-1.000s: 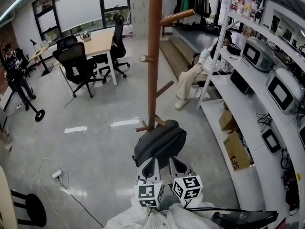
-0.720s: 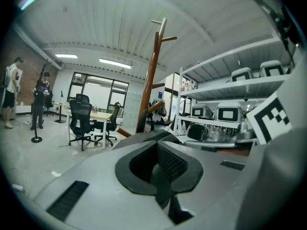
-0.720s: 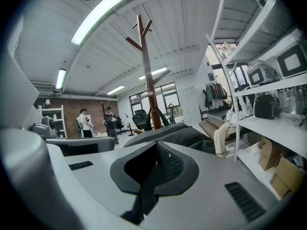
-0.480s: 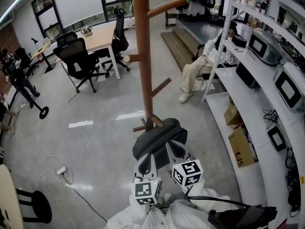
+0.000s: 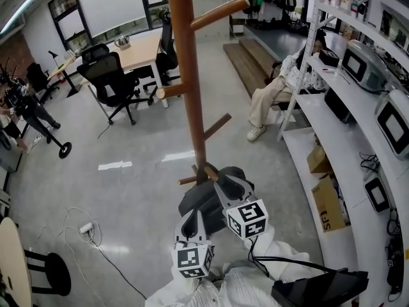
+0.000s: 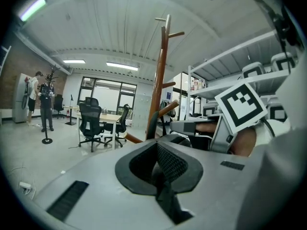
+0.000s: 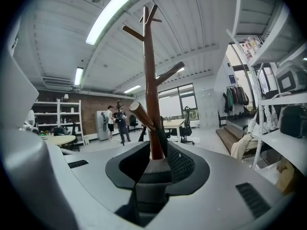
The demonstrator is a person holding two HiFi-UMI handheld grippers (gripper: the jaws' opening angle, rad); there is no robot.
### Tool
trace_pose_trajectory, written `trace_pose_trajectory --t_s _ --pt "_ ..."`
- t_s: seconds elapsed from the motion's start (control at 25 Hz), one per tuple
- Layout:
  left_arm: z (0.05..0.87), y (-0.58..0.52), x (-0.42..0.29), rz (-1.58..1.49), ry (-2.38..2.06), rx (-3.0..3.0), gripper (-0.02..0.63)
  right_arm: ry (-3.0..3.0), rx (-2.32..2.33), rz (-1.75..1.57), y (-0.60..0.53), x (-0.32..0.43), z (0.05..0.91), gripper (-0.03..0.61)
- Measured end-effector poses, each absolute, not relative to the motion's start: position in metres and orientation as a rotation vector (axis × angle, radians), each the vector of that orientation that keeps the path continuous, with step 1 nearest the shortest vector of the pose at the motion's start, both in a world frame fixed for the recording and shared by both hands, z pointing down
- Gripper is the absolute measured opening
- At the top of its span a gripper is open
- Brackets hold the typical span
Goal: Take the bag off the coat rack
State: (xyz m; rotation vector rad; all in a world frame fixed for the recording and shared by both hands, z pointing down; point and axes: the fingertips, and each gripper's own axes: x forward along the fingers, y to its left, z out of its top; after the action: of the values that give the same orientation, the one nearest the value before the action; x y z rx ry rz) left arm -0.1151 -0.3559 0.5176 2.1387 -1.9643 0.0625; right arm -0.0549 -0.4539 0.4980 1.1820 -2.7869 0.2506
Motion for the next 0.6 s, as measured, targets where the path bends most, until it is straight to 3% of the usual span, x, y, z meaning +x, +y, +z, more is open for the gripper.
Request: trace_pose_trajectory --t_s 0.6 --pt "0.527 -0.348 -0.148 0.064 -2.093 1.971 0.003 -2.724 0.976 0.154 -0.492 -0.086 0.504 0.097"
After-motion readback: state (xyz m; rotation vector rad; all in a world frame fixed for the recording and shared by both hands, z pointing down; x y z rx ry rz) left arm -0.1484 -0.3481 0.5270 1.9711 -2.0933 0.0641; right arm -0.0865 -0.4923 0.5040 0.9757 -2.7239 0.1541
